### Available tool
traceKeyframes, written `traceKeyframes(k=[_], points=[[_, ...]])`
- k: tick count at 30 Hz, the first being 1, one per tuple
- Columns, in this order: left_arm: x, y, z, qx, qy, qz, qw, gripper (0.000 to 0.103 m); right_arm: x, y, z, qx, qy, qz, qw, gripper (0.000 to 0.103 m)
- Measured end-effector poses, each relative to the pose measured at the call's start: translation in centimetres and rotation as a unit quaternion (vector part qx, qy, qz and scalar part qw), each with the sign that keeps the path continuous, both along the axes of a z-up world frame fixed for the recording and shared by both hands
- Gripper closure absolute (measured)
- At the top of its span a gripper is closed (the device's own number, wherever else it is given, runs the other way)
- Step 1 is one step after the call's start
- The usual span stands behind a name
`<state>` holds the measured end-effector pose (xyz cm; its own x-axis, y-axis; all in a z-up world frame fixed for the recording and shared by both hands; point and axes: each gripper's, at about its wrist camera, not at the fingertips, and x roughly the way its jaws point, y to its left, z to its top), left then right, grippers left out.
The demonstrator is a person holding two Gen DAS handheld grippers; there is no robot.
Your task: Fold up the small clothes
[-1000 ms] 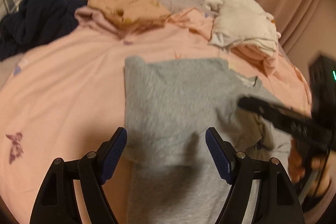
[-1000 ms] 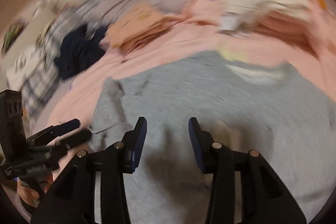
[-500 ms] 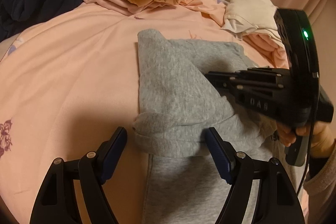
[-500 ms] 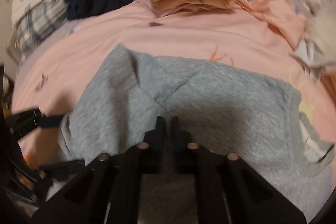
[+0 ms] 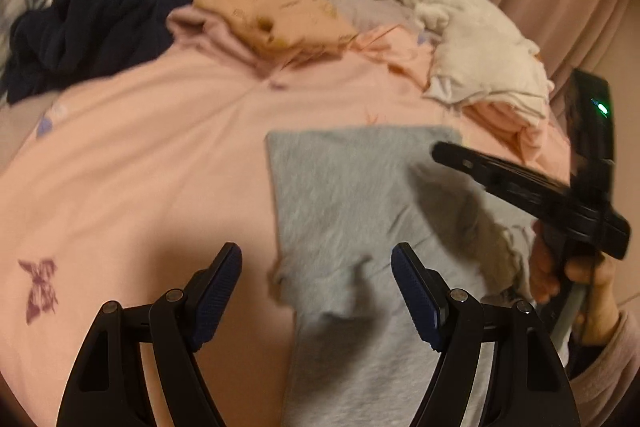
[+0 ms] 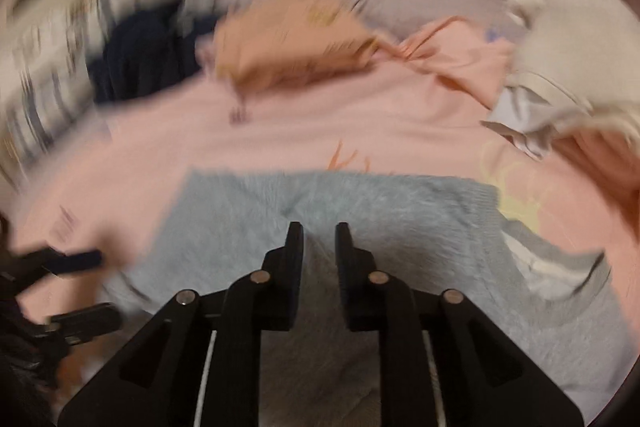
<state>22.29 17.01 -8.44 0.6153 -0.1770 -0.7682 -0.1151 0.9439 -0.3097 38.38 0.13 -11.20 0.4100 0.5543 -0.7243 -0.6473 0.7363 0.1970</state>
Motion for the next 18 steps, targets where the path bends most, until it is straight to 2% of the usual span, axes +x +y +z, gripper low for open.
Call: traceKeyframes(k=[2, 3, 7, 10, 11, 13, 16, 18], points=[[0.5, -0.8, 0.6, 0.008, -0.017, -0.017, 0.9997, 0.026, -0.4, -2.3, 0.7, 0.042, 0.022, -0.007, 0.999, 0.083], [0.6, -1.4, 0.7, 0.017, -0.022, -0.026, 0.9993, 0.026, -1.0, -2.7, 0.9, 0.042, 0.024, -0.003, 0.999, 0.084], [1.1, -4.3, 0.0, 0.055, -0.026, -0.085, 0.9945, 0.027, -4.8, -3.8, 0.0, 0.004, 0.031, 0.032, 0.999, 0.084], [1.3, -6.0, -1.5, 0.126, -0.01, -0.105, 0.9864, 0.027, -6.9, -4.3, -1.9, -0.035, 0.041, 0.05, 0.997, 0.085], [1.3, -6.2, -2.4, 0.161, 0.002, -0.104, 0.9815, 0.027, -7.2, -4.3, -2.8, -0.066, 0.035, 0.046, 0.996, 0.088], [1.6, -6.0, -4.1, 0.184, 0.035, -0.106, 0.9766, 0.027, -7.8, -4.9, -3.6, -0.084, 0.026, 0.036, 0.995, 0.089], [1.3, -4.6, -4.1, 0.157, 0.038, -0.091, 0.9826, 0.026, -7.7, -6.4, -3.4, -0.08, 0.035, 0.015, 0.996, 0.086], [0.6, -3.4, -3.6, 0.114, 0.048, -0.075, 0.9895, 0.026, -8.1, -7.8, -2.8, -0.052, 0.051, -0.001, 0.997, 0.082]])
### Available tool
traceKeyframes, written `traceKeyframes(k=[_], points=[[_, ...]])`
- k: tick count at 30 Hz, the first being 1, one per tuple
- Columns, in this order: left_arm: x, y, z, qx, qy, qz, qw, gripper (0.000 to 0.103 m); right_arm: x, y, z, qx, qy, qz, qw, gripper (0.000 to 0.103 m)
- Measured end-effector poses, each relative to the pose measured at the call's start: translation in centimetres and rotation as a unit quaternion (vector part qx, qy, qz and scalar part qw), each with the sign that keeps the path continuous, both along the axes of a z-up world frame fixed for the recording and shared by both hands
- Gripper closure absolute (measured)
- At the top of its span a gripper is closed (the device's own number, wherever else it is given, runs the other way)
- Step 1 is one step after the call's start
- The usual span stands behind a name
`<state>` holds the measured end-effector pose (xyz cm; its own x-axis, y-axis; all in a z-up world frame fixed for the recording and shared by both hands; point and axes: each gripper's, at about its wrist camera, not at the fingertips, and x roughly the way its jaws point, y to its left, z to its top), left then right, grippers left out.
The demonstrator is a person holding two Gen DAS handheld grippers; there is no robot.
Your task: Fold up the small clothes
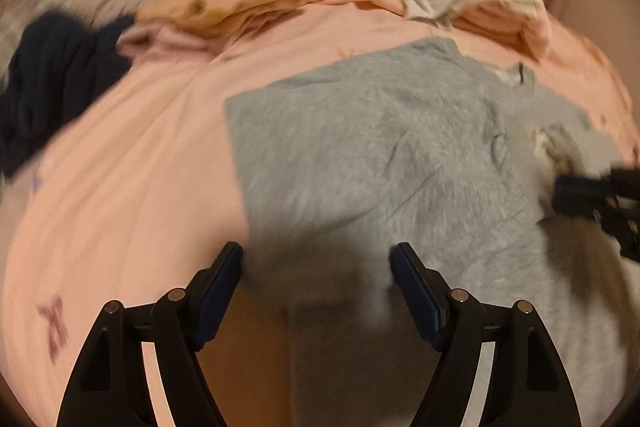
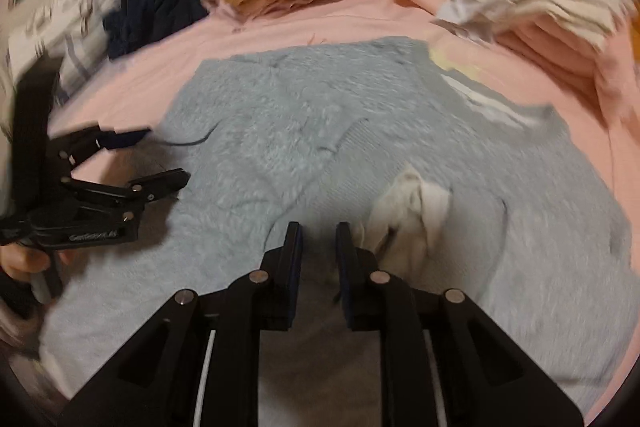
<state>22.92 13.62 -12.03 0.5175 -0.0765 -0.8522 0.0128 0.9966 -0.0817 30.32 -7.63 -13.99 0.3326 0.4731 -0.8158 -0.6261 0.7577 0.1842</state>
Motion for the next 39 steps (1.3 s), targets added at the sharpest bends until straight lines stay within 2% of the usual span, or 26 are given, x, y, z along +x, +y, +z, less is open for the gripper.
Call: traceKeyframes(k=[2, 3, 5, 6, 8, 11, 15, 18, 21, 23, 27, 31, 35, 39], points=[[-1.5, 1.1, 0.5, -0.053, 0.002, 0.009, 0.9986, 0.026, -1.4, -2.1, 1.2, 0.038, -0.001, -0.014, 0.999, 0.078], [-2.5, 1.6, 0.6, -0.069, 0.001, 0.013, 0.9976, 0.026, -2.1, -3.2, 1.6, 0.049, -0.001, -0.023, 0.999, 0.074], [-4.5, 2.1, 0.8, -0.086, 0.005, 0.021, 0.9961, 0.026, -4.1, -5.9, 2.5, 0.072, -0.003, -0.046, 0.996, 0.06], [-5.8, 2.6, 0.7, -0.108, 0.013, 0.025, 0.9937, 0.025, -5.0, -7.1, 2.7, 0.078, -0.003, -0.057, 0.995, 0.058], [-8.2, 3.1, 0.5, -0.165, 0.026, 0.034, 0.9853, 0.024, -7.2, -10.3, 3.1, 0.098, -0.002, -0.083, 0.992, 0.052], [-11.4, 3.5, 0.3, -0.221, 0.03, 0.047, 0.9737, 0.023, -10.4, -15.2, 3.0, 0.125, 0.005, -0.135, 0.983, 0.045], [-14.6, 3.2, 0.0, -0.277, 0.032, 0.037, 0.9597, 0.022, -14.6, -21.1, 2.0, 0.141, 0.017, -0.2, 0.969, 0.041], [-15.9, 2.1, -0.1, -0.3, 0.038, 0.017, 0.9531, 0.022, -17.1, -24.7, 0.4, 0.155, 0.048, -0.243, 0.956, 0.039], [-17.0, 1.4, -0.2, -0.319, 0.04, 0.011, 0.9467, 0.022, -18.8, -26.4, -0.7, 0.167, 0.067, -0.266, 0.947, 0.039], [-17.6, 1.3, -0.1, -0.324, 0.038, 0.009, 0.9454, 0.022, -19.8, -27.1, -1.4, 0.186, 0.081, -0.271, 0.941, 0.039], [-18.7, 1.7, -0.2, -0.343, 0.039, 0.01, 0.9383, 0.022, -21.7, -26.9, -2.6, 0.204, 0.112, -0.249, 0.94, 0.039], [-19.7, 2.3, -0.9, -0.378, 0.055, 0.005, 0.9241, 0.022, -23.2, -26.4, -3.1, 0.221, 0.129, -0.231, 0.939, 0.039], [-19.8, 2.2, -0.9, -0.374, 0.058, -0.001, 0.9257, 0.022, -24.0, -26.2, -3.4, 0.241, 0.142, -0.221, 0.934, 0.037], [-18.7, 1.4, -1.0, -0.384, 0.061, -0.005, 0.9213, 0.022, -23.3, -26.0, -3.7, 0.256, 0.146, -0.225, 0.929, 0.037]])
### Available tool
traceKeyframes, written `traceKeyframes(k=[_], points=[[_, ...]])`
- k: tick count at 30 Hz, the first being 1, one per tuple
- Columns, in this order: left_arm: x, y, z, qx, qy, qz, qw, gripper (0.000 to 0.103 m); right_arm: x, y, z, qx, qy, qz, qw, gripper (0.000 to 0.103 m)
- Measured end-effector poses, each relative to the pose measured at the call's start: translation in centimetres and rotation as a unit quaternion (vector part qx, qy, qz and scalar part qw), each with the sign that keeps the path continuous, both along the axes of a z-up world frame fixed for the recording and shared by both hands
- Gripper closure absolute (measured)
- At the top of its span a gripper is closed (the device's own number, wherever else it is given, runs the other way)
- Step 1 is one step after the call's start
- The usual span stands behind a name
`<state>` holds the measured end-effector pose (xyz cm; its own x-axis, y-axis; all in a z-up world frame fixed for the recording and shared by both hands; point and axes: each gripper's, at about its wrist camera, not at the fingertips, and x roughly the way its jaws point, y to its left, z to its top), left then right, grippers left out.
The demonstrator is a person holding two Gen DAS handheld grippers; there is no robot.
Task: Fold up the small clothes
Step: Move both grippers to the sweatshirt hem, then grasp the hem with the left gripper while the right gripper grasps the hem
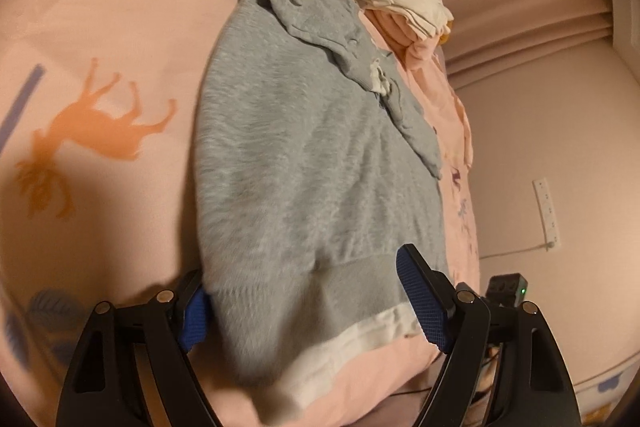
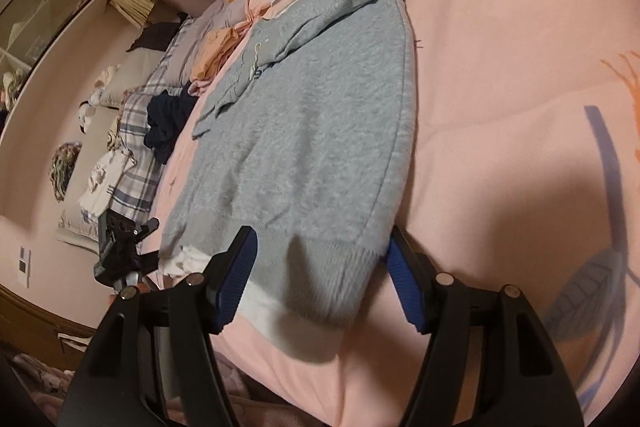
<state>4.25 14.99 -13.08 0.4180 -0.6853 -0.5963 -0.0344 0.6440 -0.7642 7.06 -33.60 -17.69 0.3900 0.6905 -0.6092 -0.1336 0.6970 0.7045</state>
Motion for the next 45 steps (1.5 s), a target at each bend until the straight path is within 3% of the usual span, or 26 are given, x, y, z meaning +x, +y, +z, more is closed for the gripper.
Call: traceKeyframes(k=[7, 10, 13, 16, 19, 21, 27, 32, 37, 45], points=[[1.2, -1.7, 0.0, -0.004, -0.004, -0.005, 1.0, 0.022, 2.0, 1.5, -0.4, 0.027, -0.007, -0.005, 1.0, 0.037], [0.7, -1.6, 0.0, -0.009, -0.003, -0.008, 0.9999, 0.022, 1.8, 1.9, 0.0, 0.013, -0.014, 0.001, 1.0, 0.038], [-0.3, -1.1, -0.1, -0.008, -0.005, -0.004, 0.9999, 0.022, 0.8, 1.7, 0.1, 0.01, -0.011, 0.012, 1.0, 0.042], [-0.5, -0.9, -0.2, -0.005, -0.003, 0.008, 1.0, 0.028, 0.1, 1.4, 0.0, 0.007, -0.012, 0.01, 1.0, 0.049], [-0.4, -0.9, -0.1, 0.011, 0.001, 0.019, 0.9998, 0.045, 0.3, 1.1, -0.4, 0.005, -0.008, -0.002, 1.0, 0.061], [-0.3, -0.8, -0.3, 0.018, 0.008, 0.026, 0.9994, 0.062, 0.5, 1.2, -0.4, 0.0, -0.01, -0.009, 1.0, 0.068], [0.1, 0.2, -0.3, -0.002, 0.025, 0.041, 0.9988, 0.087, 0.6, 1.4, -0.1, 0.008, -0.017, -0.018, 1.0, 0.078], [0.5, -0.2, 1.6, -0.008, -0.007, 0.036, 0.9993, 0.093, 0.3, 1.5, 0.9, 0.027, -0.041, -0.021, 0.999, 0.086], [0.6, -0.7, 5.0, -0.028, -0.076, 0.025, 0.9964, 0.093, 0.4, 1.7, 3.0, 0.061, -0.079, -0.024, 0.995, 0.088], [0.1, -0.7, 7.8, -0.05, -0.134, 0.028, 0.9894, 0.095, -0.5, 1.5, 6.2, 0.1, -0.141, -0.03, 0.985, 0.09]])
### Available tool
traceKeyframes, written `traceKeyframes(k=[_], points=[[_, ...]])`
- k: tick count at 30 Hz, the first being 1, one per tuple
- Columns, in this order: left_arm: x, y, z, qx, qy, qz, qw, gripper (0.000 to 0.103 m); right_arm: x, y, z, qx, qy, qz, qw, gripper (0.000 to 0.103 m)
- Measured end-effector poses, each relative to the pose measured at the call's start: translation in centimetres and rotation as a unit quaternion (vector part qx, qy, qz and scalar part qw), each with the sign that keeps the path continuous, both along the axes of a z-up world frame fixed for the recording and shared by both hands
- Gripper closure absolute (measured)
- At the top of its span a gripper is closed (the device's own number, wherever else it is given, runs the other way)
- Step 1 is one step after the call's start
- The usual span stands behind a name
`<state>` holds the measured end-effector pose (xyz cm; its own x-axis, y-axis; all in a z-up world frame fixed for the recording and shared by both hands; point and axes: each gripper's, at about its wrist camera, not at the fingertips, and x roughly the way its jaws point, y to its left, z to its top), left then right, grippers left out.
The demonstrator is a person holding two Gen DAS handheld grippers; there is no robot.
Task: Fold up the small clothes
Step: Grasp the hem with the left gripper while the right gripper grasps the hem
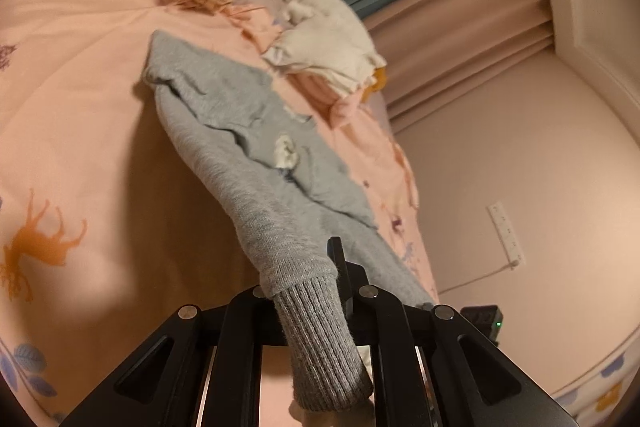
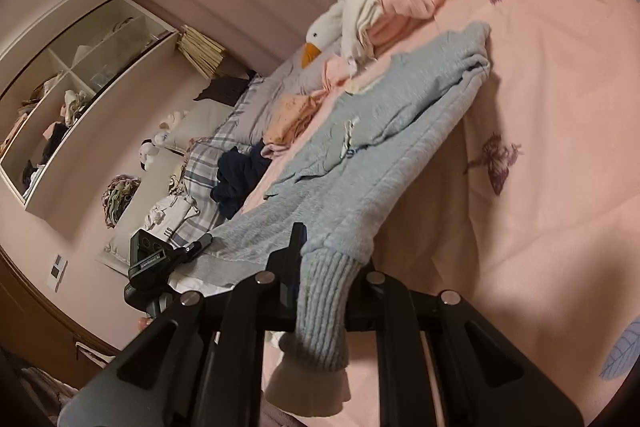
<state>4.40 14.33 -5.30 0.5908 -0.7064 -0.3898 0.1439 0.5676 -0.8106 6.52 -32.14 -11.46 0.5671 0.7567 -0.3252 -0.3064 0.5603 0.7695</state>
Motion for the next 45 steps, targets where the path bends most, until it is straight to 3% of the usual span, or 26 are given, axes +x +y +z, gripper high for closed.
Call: traceKeyframes(k=[10, 29, 35, 45], points=[[-0.9, 0.1, 1.5, -0.009, -0.011, -0.01, 0.9999, 0.095, -1.4, -1.3, 1.2, 0.02, -0.016, -0.008, 1.0, 0.09], [-7.2, 0.1, 3.4, 0.04, 0.021, -0.044, 0.998, 0.095, -7.9, -1.9, 4.8, -0.035, -0.04, 0.039, 0.998, 0.09], [-4.5, 0.9, 3.0, 0.015, 0.038, -0.03, 0.9987, 0.095, -5.1, -2.3, 4.2, 0.003, -0.022, 0.028, 0.999, 0.089], [4.5, 0.8, 3.6, 0.015, 0.058, -0.015, 0.9981, 0.095, 3.1, -2.3, 4.7, 0.053, 0.003, 0.007, 0.999, 0.088]])
